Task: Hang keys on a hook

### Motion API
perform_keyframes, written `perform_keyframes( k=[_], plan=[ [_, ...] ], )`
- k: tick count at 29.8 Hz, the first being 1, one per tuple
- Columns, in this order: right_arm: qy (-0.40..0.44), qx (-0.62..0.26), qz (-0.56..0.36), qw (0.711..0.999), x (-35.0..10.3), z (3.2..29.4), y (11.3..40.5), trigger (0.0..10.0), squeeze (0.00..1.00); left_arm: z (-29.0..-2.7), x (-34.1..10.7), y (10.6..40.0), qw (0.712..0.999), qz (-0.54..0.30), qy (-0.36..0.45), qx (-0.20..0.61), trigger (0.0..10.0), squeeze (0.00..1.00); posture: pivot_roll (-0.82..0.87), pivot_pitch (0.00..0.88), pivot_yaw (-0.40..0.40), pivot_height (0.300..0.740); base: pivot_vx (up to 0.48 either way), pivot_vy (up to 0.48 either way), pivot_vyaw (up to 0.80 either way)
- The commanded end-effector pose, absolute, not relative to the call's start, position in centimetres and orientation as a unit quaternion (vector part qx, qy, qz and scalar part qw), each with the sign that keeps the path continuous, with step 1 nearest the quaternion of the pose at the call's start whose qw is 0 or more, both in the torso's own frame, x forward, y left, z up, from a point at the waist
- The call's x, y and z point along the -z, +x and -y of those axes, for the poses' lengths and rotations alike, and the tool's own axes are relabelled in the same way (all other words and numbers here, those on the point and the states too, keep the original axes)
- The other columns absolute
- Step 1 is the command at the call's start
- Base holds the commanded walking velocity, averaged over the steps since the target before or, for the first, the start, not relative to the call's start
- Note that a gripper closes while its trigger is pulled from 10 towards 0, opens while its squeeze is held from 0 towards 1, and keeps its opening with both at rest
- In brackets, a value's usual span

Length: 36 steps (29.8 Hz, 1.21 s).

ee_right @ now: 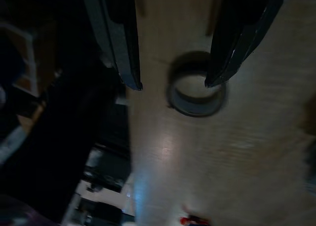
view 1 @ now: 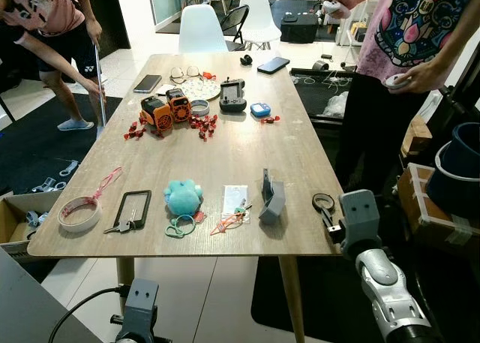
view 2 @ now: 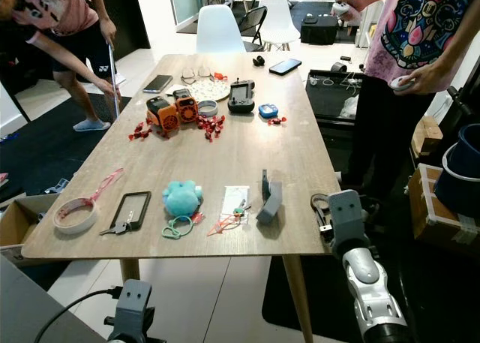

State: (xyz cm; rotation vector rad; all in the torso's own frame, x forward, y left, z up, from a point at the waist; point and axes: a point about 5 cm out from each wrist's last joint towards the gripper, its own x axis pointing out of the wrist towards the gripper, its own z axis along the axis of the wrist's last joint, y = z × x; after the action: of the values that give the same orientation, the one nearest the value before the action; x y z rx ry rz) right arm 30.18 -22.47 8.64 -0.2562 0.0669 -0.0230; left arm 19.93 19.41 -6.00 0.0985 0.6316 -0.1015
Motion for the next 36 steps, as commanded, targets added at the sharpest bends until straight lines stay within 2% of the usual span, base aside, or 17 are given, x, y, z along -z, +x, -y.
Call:
perform_keyframes(
  k=[1, 16, 24, 36],
  plan=[
    [-0.118, 0.036, -0.041, 0.992, -8.6, 23.0, 30.4, 10.0, 0.0, -19.3, 6.0, 20.0, 0.947, -0.313, 0.046, 0.051, 10.0, 0.01, 0.01, 0.039, 0.033, 0.74, 0.0, 0.0, 0.0],
    [-0.101, 0.029, -0.026, 0.994, -9.0, 21.5, 32.0, 10.0, 0.0, -19.2, 5.9, 20.2, 0.947, -0.311, 0.051, 0.057, 10.0, 0.01, 0.01, 0.04, 0.036, 0.74, 0.0, 0.0, 0.0],
    [-0.095, -0.015, -0.023, 0.995, -9.2, 19.8, 32.9, 10.0, 0.0, -19.3, 6.1, 19.8, 0.946, -0.313, 0.054, 0.061, 10.0, 0.01, 0.02, 0.045, 0.035, 0.74, 0.0, 0.0, 0.0],
    [-0.1, -0.038, -0.021, 0.994, -9.2, 18.7, 33.4, 10.0, 0.0, -19.1, 6.1, 19.7, 0.945, -0.315, 0.053, 0.063, 10.0, 0.01, 0.02, 0.053, 0.032, 0.74, 0.0, 0.0, 0.0]
  ],
)
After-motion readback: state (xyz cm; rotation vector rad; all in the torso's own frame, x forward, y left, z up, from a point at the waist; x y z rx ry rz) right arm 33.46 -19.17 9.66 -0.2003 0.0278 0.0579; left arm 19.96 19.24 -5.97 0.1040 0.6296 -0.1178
